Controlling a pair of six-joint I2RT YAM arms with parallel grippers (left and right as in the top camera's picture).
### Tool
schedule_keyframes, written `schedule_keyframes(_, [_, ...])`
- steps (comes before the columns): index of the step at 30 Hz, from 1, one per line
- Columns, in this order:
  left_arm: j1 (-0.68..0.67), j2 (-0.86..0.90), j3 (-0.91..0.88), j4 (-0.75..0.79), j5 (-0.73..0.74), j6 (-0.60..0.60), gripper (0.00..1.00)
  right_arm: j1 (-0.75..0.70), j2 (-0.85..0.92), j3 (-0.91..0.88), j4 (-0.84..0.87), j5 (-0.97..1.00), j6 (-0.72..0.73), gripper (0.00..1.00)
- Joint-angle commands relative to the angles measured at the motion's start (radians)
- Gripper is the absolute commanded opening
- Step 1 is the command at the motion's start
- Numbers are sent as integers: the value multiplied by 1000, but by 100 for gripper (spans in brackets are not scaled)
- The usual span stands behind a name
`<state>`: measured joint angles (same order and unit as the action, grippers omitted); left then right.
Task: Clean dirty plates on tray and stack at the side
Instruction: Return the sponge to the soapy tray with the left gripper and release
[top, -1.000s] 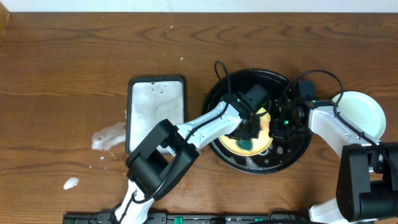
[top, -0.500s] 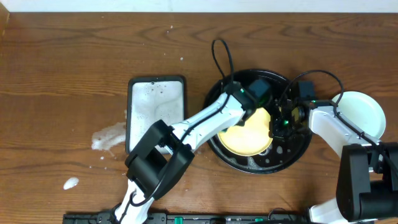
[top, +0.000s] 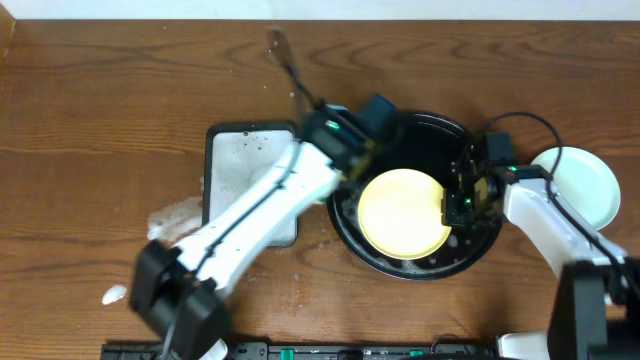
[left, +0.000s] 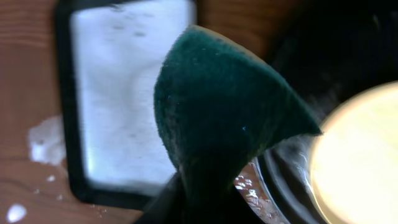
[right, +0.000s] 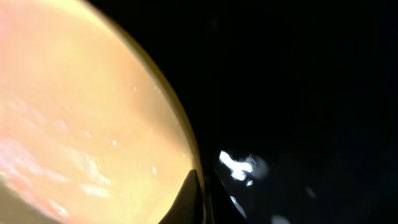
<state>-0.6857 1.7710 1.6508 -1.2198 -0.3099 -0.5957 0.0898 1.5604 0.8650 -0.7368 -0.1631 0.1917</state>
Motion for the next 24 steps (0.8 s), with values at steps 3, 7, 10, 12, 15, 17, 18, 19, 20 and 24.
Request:
schedule_keyframes(3, [167, -32, -44, -14, 31, 35, 28, 47, -170, 8, -49, 198, -4, 1])
schedule_keyframes(7, [288, -32, -139, 39, 165, 124, 32, 126, -302, 11, -80, 322, 14, 1])
schedule_keyframes(10, [367, -32, -198, 87, 263, 177, 41, 209, -397, 18, -94, 467, 14, 1])
schedule_keyframes(12, [399, -32, -207, 95, 298, 194, 43, 261, -445, 24, -94, 555, 10, 1])
schedule_keyframes(15, [424, -47, -207, 97, 321, 208, 44, 339, -493, 39, -93, 660, -28, 1])
schedule_keyframes(17, [427, -71, -207, 97, 326, 216, 44, 394, -507, 54, -94, 728, -73, 1])
schedule_keyframes(18, [426, -87, -207, 97, 327, 219, 45, 423, -509, 61, -94, 766, -101, 1])
schedule_keyframes(19, [426, -107, -207, 97, 329, 222, 45, 452, -509, 68, -95, 805, -133, 1])
schedule_keyframes(20, [425, -129, -207, 96, 329, 222, 45, 481, -509, 72, -93, 846, -165, 1])
schedule_keyframes(24, [426, -233, -207, 87, 330, 221, 51, 594, -507, 74, -87, 1004, -263, 1])
